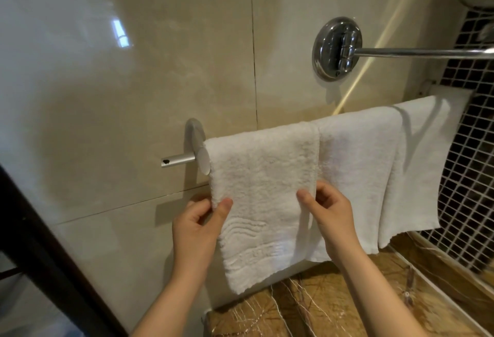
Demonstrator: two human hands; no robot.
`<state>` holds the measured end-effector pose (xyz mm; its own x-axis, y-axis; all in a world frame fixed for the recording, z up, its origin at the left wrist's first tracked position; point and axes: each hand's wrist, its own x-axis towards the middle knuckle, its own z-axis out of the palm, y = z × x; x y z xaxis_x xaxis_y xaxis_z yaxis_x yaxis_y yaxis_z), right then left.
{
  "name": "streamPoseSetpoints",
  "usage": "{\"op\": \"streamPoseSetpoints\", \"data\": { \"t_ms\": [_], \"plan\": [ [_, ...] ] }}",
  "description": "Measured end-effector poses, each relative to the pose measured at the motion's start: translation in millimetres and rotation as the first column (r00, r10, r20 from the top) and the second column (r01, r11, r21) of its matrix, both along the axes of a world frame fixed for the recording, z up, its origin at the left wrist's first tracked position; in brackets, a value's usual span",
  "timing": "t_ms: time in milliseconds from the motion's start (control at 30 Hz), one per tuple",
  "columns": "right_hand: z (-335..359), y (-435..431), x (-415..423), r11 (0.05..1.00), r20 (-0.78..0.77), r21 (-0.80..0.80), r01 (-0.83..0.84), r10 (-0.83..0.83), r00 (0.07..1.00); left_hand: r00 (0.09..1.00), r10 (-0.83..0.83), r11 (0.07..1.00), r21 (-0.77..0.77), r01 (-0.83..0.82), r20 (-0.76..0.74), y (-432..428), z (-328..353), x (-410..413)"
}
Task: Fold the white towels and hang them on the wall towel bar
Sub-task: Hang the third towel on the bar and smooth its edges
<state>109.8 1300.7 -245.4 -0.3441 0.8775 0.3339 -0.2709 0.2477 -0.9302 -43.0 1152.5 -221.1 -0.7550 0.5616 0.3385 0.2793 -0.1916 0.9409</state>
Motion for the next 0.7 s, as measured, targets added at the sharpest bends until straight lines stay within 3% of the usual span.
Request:
{"op": "streamPoseSetpoints", "data": {
  "t_ms": [167, 533, 700],
  "plan": [
    [-12, -2, 3, 0.999, 0.008, -0.046, 0.009, -0.009, 1.000, 0.994, -0.094, 0.995, -0.030, 0.096, 0.053, -4, -17, 2],
    [-26, -5, -2, 0.997, 0.005, -0.059, 0.040, -0.039, 0.999, 1.000, 0.002, 1.000, -0.028, -0.002, -0.007, -4, -32, 2],
    [-37, -11, 2, 0.997, 0.035, -0.069, 0.026, -0.024, 0.999, 0.994, -0.085, 0.995, -0.037, 0.088, 0.071, -9, -42, 3]
  ]
}}
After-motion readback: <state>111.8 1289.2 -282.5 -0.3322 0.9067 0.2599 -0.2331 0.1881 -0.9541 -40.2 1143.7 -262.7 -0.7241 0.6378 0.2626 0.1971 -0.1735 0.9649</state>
